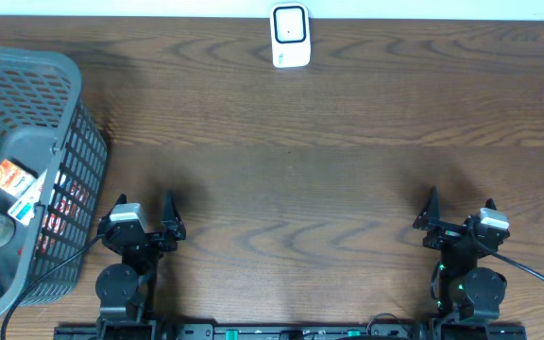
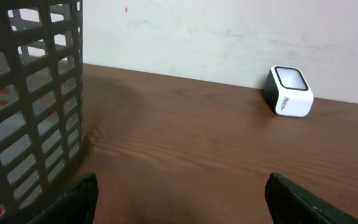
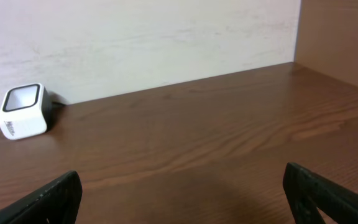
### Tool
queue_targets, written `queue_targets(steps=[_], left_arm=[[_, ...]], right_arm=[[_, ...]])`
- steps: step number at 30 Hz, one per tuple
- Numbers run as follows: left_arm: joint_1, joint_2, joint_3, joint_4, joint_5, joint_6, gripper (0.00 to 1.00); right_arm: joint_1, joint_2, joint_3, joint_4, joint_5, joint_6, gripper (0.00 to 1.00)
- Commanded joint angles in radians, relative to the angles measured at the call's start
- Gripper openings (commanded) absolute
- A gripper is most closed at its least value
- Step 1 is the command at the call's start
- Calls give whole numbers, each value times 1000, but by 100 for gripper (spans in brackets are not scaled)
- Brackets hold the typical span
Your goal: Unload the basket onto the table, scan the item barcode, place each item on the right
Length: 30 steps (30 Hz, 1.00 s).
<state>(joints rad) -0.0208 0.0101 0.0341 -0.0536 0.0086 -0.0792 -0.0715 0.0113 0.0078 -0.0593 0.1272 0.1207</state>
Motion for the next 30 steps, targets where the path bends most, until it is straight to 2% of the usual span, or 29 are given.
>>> queue_targets(steps=[1, 30], left_arm=[[2, -5, -30, -19, -17, -5, 86], [2, -5, -30, -19, -17, -5, 86]], right_arm=[[7, -4, -2, -3, -5, -14, 99], [7, -4, -2, -3, -5, -14, 99]])
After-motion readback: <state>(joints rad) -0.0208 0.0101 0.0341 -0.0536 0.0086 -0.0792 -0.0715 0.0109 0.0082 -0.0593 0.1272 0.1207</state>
